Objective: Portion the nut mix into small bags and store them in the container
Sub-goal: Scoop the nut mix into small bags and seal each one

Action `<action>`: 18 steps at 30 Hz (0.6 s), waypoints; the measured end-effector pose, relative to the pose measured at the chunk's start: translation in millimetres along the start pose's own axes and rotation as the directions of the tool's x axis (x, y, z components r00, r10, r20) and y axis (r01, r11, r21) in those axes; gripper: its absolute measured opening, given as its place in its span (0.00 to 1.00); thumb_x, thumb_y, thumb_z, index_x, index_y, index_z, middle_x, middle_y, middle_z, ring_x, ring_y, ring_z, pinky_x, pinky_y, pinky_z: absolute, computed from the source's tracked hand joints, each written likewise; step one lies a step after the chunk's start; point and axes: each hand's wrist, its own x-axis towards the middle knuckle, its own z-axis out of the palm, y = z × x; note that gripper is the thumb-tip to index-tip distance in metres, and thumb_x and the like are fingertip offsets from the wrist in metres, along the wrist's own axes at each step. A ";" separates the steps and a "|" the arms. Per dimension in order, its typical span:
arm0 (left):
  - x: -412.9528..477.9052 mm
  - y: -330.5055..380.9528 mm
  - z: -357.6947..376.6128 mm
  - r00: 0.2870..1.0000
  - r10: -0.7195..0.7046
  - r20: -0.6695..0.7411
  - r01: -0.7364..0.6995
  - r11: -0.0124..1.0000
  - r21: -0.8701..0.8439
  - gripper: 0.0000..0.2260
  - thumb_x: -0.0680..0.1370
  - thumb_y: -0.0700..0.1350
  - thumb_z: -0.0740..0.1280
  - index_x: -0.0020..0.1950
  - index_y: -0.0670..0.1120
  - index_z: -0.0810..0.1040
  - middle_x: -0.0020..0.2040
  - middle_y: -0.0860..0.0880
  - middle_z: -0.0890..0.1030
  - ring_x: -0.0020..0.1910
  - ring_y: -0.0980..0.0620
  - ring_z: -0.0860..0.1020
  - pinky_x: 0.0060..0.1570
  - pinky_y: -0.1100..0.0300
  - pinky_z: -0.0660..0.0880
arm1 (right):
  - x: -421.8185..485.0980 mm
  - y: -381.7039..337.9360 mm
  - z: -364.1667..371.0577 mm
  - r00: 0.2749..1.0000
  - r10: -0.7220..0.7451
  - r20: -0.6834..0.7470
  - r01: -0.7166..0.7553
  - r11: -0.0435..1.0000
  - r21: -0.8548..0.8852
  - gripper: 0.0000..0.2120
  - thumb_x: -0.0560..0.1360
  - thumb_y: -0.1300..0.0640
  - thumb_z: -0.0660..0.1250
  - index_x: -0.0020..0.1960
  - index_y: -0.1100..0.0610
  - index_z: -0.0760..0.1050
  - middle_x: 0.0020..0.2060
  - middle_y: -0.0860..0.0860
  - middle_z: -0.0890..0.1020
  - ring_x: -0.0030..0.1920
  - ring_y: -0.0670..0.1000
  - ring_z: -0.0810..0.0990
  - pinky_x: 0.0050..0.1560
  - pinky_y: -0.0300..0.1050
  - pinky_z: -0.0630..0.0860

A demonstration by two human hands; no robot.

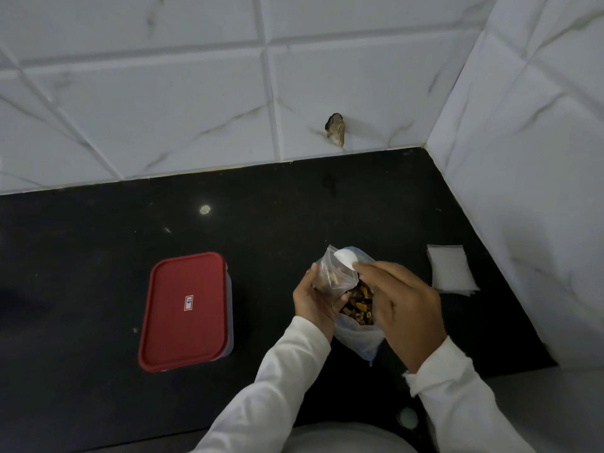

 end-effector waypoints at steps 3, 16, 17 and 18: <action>-0.3 2.7 -3.6 0.999 -0.044 -0.002 0.043 0.998 -0.047 0.25 0.74 0.54 0.69 0.67 0.42 0.77 0.49 0.43 0.83 0.39 0.49 0.82 0.29 0.62 0.78 | 0.0 8.3 -12.9 0.995 -0.007 -0.096 0.011 0.999 0.041 0.15 0.80 0.55 0.60 0.50 0.64 0.81 0.42 0.54 0.83 0.43 0.45 0.83 0.45 0.35 0.79; 1.8 16.5 -26.7 1.000 -0.001 -0.001 0.001 0.988 -0.152 0.26 0.70 0.54 0.73 0.65 0.43 0.78 0.57 0.41 0.81 0.45 0.48 0.81 0.32 0.63 0.79 | -28.1 70.2 24.7 0.886 0.432 0.167 -0.420 0.901 -0.106 0.07 0.76 0.61 0.68 0.52 0.56 0.81 0.44 0.50 0.84 0.44 0.43 0.80 0.47 0.34 0.75; 2.1 16.4 -28.4 1.000 0.003 -0.006 -0.003 0.990 -0.143 0.26 0.71 0.54 0.72 0.65 0.43 0.78 0.56 0.42 0.82 0.45 0.48 0.81 0.32 0.63 0.79 | -28.5 71.4 29.6 0.880 0.442 0.175 -0.424 0.896 -0.127 0.07 0.76 0.60 0.68 0.53 0.55 0.81 0.45 0.50 0.84 0.44 0.44 0.80 0.47 0.36 0.75; 1.7 16.4 -29.8 1.000 0.005 -0.007 -0.006 0.990 -0.139 0.25 0.72 0.54 0.72 0.66 0.43 0.78 0.55 0.42 0.83 0.44 0.49 0.82 0.32 0.63 0.79 | -28.3 72.2 33.6 0.876 0.445 0.185 -0.424 0.894 -0.145 0.07 0.76 0.60 0.68 0.53 0.55 0.81 0.45 0.50 0.84 0.44 0.45 0.80 0.47 0.36 0.75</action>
